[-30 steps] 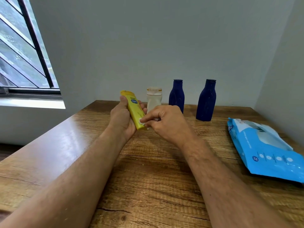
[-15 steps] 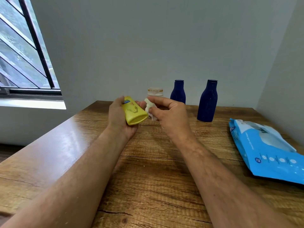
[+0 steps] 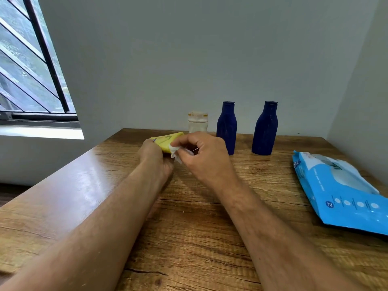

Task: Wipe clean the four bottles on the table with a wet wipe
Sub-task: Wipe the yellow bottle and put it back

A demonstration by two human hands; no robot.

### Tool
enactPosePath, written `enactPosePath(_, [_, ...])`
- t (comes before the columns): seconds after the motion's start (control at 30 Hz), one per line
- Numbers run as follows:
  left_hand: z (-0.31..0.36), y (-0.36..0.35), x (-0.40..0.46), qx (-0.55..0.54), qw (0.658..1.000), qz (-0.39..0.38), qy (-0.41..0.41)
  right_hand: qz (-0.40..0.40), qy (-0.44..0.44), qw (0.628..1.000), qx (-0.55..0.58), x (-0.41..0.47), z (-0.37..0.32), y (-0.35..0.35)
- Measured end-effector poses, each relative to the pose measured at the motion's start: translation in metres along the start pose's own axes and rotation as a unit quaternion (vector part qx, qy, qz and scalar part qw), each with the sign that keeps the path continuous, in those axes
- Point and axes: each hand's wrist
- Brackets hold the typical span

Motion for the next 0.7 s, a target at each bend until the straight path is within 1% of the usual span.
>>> enactPosePath(0.07, [-0.001,0.000,-0.001,-0.001,1.000,-0.008,0.001,0.031,-0.012,0.999,0.003,0.002,0.002,0.000])
enactPosePath(0.13, [-0.004,-0.004,-0.004,0.006,1.000,-0.007,-0.006,0.085,-0.037,0.995,0.026,0.004,0.004,0.002])
enactPosePath(0.17, [-0.005,-0.006,-0.005,0.003,1.000,-0.020,-0.008,0.108,-0.047,0.992,0.035,0.004,0.004,0.003])
enactPosePath(0.23, [-0.007,-0.008,-0.006,-0.001,1.000,-0.024,-0.011,0.128,-0.062,0.989,0.048,0.006,0.005,0.005])
enactPosePath(0.3, [-0.006,-0.007,-0.009,-0.008,0.999,-0.034,-0.017,0.107,-0.074,0.989,0.066,0.005,0.004,0.006])
enactPosePath(0.43, [-0.006,-0.006,-0.009,-0.012,0.999,-0.051,-0.010,-0.013,-0.091,0.992,0.084,0.000,0.002,0.007])
enactPosePath(0.47, [-0.006,-0.007,-0.010,-0.003,0.998,-0.063,-0.005,-0.025,-0.096,0.991,0.093,-0.001,0.002,0.007])
enactPosePath(0.5, [-0.005,-0.007,-0.010,0.000,0.997,-0.082,0.000,-0.021,-0.102,0.988,0.112,-0.001,0.002,0.007])
enactPosePath(0.53, [-0.004,-0.006,-0.011,0.007,0.995,-0.102,0.002,-0.001,-0.109,0.984,0.140,0.001,0.002,0.007])
enactPosePath(0.63, [0.004,-0.003,-0.020,0.051,0.984,-0.168,-0.020,0.079,-0.131,0.963,0.222,0.008,0.006,0.013])
enactPosePath(0.7, [0.005,-0.001,-0.026,0.090,0.975,-0.203,-0.006,0.083,-0.135,0.953,0.258,0.011,0.006,0.013])
Point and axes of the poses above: each hand's wrist, its own x-axis towards the middle knuckle, its own y-axis out of the back of the hand, z = x × y, and after that the axes turned 7 degrees about y, right-handed
